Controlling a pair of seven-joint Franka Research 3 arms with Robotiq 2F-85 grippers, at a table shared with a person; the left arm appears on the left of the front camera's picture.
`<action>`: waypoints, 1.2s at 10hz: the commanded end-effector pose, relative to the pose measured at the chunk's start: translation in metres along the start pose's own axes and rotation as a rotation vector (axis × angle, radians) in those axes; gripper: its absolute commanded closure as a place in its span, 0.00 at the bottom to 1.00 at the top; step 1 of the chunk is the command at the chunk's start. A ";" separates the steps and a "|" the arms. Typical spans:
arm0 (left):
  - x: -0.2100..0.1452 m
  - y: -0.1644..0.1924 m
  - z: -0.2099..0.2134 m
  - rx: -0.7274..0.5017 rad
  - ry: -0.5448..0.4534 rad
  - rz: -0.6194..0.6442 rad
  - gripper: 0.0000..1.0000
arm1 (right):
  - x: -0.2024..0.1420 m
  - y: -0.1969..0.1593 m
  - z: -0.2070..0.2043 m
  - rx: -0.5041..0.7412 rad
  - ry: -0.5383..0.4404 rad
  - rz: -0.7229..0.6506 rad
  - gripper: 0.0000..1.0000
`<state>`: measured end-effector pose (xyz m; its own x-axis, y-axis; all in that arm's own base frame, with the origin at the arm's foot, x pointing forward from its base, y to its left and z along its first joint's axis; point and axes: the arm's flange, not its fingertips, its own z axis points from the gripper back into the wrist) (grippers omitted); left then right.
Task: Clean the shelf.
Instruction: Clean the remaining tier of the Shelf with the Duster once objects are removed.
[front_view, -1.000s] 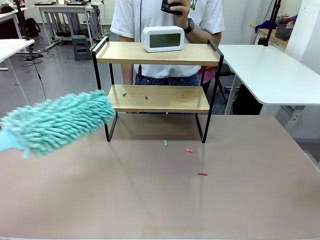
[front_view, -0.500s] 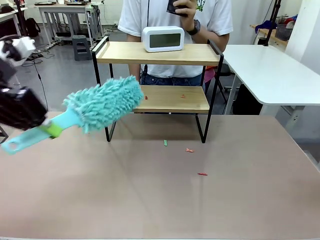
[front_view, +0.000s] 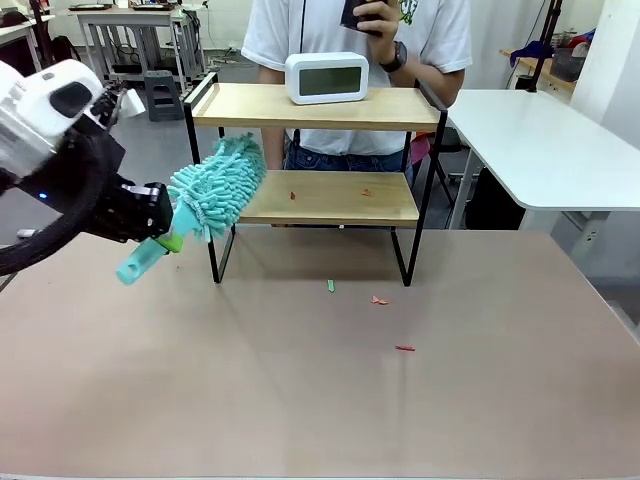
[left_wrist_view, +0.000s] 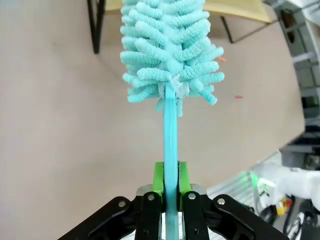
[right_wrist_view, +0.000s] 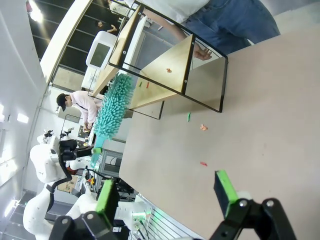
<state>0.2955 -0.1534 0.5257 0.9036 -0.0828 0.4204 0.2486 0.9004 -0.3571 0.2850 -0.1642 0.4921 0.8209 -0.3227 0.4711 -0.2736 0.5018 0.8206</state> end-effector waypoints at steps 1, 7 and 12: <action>0.014 -0.001 -0.008 0.055 -0.033 0.036 0.88 | 0.002 -0.001 -0.002 0.017 -0.018 0.026 0.00; 0.064 0.000 -0.048 0.116 0.009 0.097 0.88 | 0.002 -0.001 -0.002 0.017 -0.018 0.026 0.00; 0.071 -0.023 -0.068 0.087 0.080 0.021 0.88 | 0.002 -0.001 -0.002 0.017 -0.018 0.026 0.00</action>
<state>0.3732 -0.2054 0.5018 0.9328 -0.0721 0.3531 0.1791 0.9430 -0.2805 0.2852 -0.1639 0.4919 0.8215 -0.3218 0.4708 -0.2733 0.5023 0.8203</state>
